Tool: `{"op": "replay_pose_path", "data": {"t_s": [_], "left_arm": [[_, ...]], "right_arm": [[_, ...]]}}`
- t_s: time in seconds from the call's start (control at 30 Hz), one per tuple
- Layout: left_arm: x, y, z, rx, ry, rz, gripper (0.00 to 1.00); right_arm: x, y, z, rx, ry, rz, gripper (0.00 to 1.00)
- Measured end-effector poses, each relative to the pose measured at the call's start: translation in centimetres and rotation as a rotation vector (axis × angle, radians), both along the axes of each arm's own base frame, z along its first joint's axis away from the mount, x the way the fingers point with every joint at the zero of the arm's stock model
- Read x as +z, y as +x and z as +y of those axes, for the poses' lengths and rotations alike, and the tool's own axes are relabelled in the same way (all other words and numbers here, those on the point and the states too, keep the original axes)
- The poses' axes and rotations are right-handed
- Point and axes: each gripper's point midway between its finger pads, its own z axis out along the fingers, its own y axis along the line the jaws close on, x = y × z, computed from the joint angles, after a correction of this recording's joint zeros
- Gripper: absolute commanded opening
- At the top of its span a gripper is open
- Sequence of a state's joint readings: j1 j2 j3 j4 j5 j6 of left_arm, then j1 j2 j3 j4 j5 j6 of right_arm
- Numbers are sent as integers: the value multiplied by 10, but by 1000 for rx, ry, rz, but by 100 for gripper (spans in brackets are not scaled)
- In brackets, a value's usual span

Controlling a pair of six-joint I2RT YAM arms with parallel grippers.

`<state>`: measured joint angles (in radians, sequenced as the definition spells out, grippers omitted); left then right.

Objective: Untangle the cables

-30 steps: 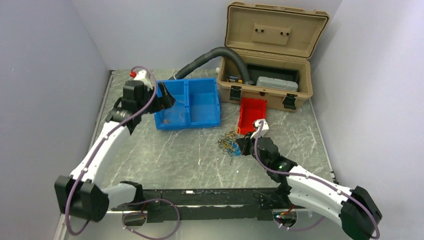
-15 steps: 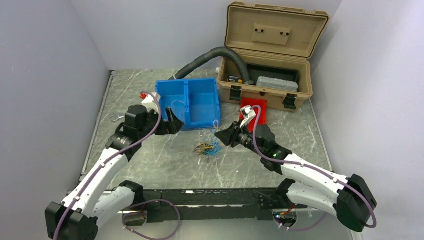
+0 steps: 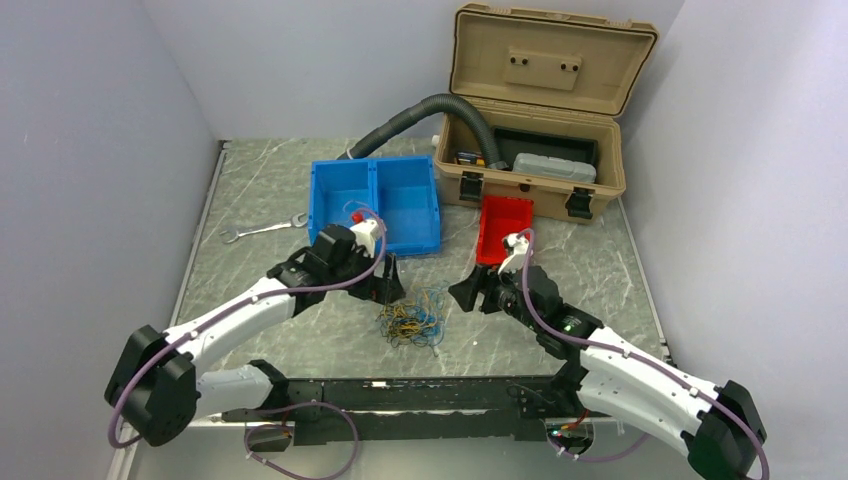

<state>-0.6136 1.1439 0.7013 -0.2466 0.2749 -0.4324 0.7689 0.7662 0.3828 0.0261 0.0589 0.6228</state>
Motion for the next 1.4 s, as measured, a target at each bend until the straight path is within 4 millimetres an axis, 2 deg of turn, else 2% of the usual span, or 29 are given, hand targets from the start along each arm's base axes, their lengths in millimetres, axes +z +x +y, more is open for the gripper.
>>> {"op": "replay_pose_path", "data": {"t_s": [0.13, 0.23, 0.57, 0.8, 1.1, 1.4], "left_arm": [[-20, -12, -7, -59, 54, 40, 96], [-24, -18, -10, -89, 70, 46, 97], [-42, -28, -9, -148, 86, 64, 94], [-57, -41, -2, -196, 57, -1, 93], [-40, -34, -2, -202, -11, -182, 94], [-42, -31, -1, -186, -20, -217, 91]], "right_arm": [[-22, -5, -10, -20, -71, 67, 69], [-35, -10, -11, -11, -102, 113, 68], [-69, -32, 4, 119, -149, 254, 59], [-68, -34, 12, 133, -121, 251, 56], [-77, -36, 19, 141, -132, 258, 54], [-87, -41, 29, 178, -169, 249, 49]]}}
